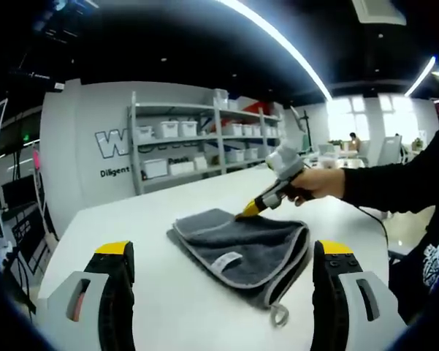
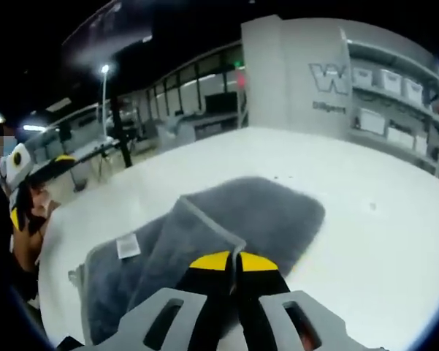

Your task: Open the folded towel by lifting each exposed corner and separating the folded layers until the towel lies flat within the target outline without major curled edges

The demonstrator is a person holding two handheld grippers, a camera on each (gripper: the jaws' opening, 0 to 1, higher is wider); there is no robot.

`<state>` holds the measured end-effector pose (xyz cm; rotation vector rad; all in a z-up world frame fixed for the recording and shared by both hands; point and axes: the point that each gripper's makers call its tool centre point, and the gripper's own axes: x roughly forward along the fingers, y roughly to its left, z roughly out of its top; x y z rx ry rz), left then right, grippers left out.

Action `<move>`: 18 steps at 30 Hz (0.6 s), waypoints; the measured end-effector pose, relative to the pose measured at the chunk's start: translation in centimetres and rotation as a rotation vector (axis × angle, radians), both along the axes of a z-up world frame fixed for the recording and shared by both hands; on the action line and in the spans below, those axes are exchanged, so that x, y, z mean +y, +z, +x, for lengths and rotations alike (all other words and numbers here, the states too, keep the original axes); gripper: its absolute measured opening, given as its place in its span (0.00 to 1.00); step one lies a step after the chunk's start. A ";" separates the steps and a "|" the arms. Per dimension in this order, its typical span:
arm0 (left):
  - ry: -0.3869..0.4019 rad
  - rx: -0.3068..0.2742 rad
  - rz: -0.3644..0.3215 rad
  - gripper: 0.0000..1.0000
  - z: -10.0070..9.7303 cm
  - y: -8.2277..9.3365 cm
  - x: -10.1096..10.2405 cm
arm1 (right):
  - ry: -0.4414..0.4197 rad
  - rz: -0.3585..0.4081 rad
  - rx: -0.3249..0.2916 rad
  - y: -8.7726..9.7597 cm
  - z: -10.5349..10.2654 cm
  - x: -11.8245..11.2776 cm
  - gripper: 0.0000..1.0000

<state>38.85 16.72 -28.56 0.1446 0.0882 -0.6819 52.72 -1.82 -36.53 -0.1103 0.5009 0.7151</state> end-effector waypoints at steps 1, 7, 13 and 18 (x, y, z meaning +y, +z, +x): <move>0.000 0.000 -0.001 1.00 0.0 0.0 0.0 | 0.002 0.000 -0.003 0.1 -0.1 0.1 0.00; -0.001 0.004 -0.003 1.00 -0.2 0.1 -0.1 | 0.056 0.005 -0.044 1.5 -1.5 1.8 0.00; 0.001 0.011 0.000 1.00 -0.5 0.0 0.0 | 0.147 -0.003 -0.082 2.7 -4.1 4.2 0.00; 0.005 0.006 -0.005 1.00 -0.7 0.3 0.1 | 0.223 -0.013 -0.111 3.4 -6.2 6.3 0.00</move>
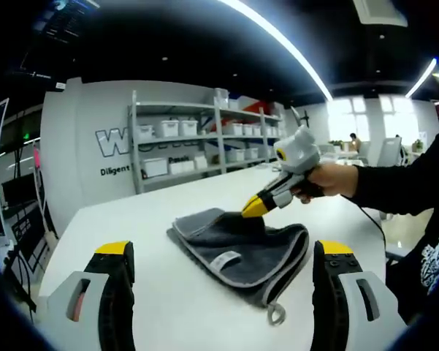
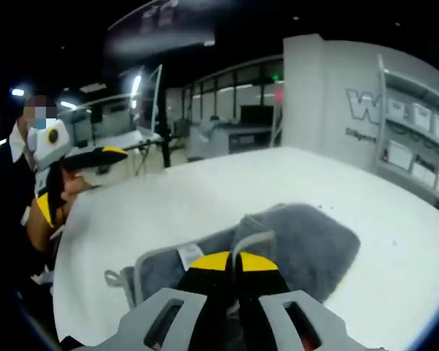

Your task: Open the folded towel by lifting each exposed corner and separating the folded layers until the towel lies flat within the target outline without major curled edges

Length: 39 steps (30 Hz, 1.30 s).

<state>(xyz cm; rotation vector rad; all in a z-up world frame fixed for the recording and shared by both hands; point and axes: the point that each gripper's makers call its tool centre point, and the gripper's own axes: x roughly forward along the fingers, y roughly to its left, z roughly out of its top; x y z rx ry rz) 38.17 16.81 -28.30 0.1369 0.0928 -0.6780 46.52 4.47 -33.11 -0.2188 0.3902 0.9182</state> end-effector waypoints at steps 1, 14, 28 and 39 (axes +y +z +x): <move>0.000 -0.001 -0.001 1.00 0.0 0.0 0.0 | 0.020 0.001 -0.003 0.1 -0.5 0.5 0.00; -0.004 0.014 -0.004 1.00 -0.7 -0.7 -0.1 | 0.198 -0.070 0.034 -3.0 -6.4 5.4 0.00; -0.009 0.023 -0.005 1.00 -0.9 -1.1 -0.2 | 0.234 -0.090 0.036 -3.6 -6.7 7.0 0.09; -0.014 0.029 -0.011 1.00 -1.1 -1.4 -0.3 | 0.206 -0.197 -0.036 -5.1 -5.5 6.5 0.14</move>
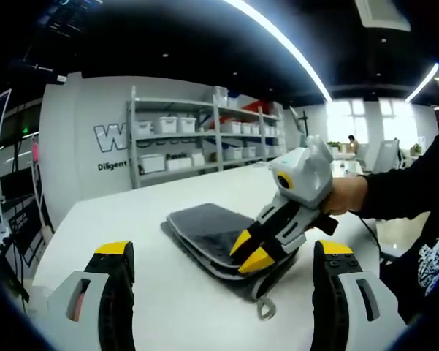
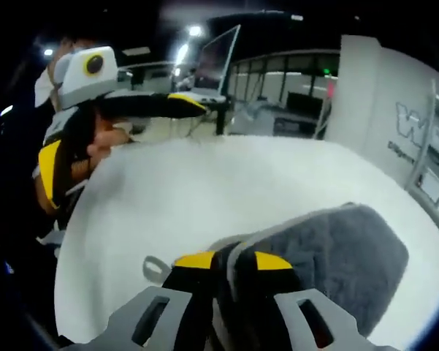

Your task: Open the folded towel by lifting each exposed corner and separating the folded layers until the towel lies flat within the target outline without major curled edges

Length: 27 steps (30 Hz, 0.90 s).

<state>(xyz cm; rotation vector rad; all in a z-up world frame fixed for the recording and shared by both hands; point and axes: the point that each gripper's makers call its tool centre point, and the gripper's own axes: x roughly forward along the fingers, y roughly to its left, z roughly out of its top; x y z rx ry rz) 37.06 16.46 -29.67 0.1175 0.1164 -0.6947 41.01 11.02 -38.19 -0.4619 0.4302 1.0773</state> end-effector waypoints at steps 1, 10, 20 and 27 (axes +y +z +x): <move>0.001 0.000 0.000 1.00 0.0 0.0 0.0 | 0.005 -0.040 -0.030 -0.2 0.2 -0.2 0.16; 0.003 -0.002 -0.002 1.00 0.0 0.0 0.2 | 0.035 -0.127 -0.074 -1.6 0.0 -0.2 0.05; 0.002 0.003 -0.004 1.00 -0.1 -0.2 0.2 | 0.027 -0.022 -0.049 0.5 -0.5 1.1 0.00; 0.005 0.013 -0.006 1.00 -0.1 -0.3 0.2 | 0.050 -0.018 -0.025 -0.3 -1.0 1.2 0.13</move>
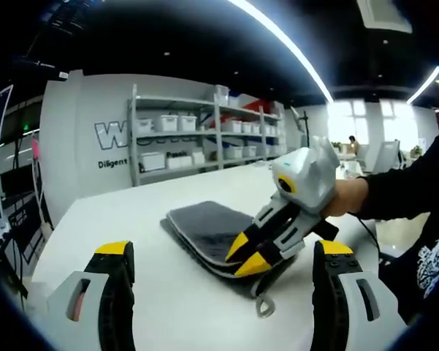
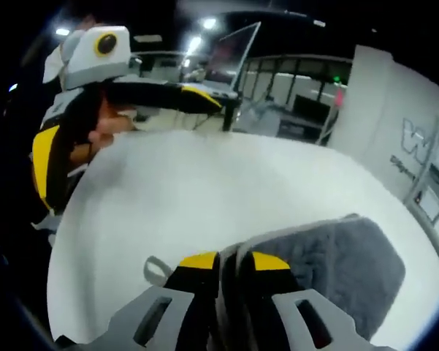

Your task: Open the folded towel by lifting each exposed corner and separating the folded layers until the towel lies flat within the target outline without major curled edges

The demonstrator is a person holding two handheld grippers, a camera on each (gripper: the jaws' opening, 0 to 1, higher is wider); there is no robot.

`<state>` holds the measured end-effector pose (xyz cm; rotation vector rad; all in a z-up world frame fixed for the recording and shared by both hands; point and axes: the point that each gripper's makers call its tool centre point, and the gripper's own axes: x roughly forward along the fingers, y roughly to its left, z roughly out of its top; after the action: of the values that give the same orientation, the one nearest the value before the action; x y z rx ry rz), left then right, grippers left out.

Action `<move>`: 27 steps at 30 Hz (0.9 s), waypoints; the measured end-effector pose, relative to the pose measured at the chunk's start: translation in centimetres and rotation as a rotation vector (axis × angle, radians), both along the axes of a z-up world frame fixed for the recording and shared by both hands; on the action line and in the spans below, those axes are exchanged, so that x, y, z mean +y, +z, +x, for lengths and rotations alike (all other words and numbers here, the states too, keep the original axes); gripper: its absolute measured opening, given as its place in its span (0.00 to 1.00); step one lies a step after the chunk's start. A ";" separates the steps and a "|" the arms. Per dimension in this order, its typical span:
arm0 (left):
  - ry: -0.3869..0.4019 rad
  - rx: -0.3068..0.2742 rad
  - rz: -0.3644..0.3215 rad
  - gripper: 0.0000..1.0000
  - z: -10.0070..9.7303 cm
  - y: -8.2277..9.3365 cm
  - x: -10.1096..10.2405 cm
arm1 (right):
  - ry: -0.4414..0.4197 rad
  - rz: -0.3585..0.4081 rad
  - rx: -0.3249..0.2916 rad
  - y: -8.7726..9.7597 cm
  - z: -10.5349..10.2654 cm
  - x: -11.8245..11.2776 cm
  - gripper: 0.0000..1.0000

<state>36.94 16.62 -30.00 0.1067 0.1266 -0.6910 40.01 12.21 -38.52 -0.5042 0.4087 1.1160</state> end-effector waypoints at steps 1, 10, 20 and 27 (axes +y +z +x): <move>-0.001 0.000 0.000 1.00 0.0 0.0 0.0 | 0.002 0.005 -0.002 0.2 -0.1 -0.1 0.13; 0.100 0.042 -0.037 1.00 0.9 0.2 1.1 | -0.036 0.069 -0.153 3.4 1.5 -0.8 0.80; 0.146 -0.005 -0.073 1.00 1.3 2.0 1.6 | -0.149 0.191 -0.298 10.9 3.7 -4.7 1.00; 0.116 -0.006 -0.102 1.00 0.8 3.4 0.5 | -0.202 0.296 -0.337 15.8 3.4 -8.0 1.00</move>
<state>37.79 17.16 -26.56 0.0033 0.0910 -0.5805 43.40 4.18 -22.75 -0.3700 -0.0029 0.8573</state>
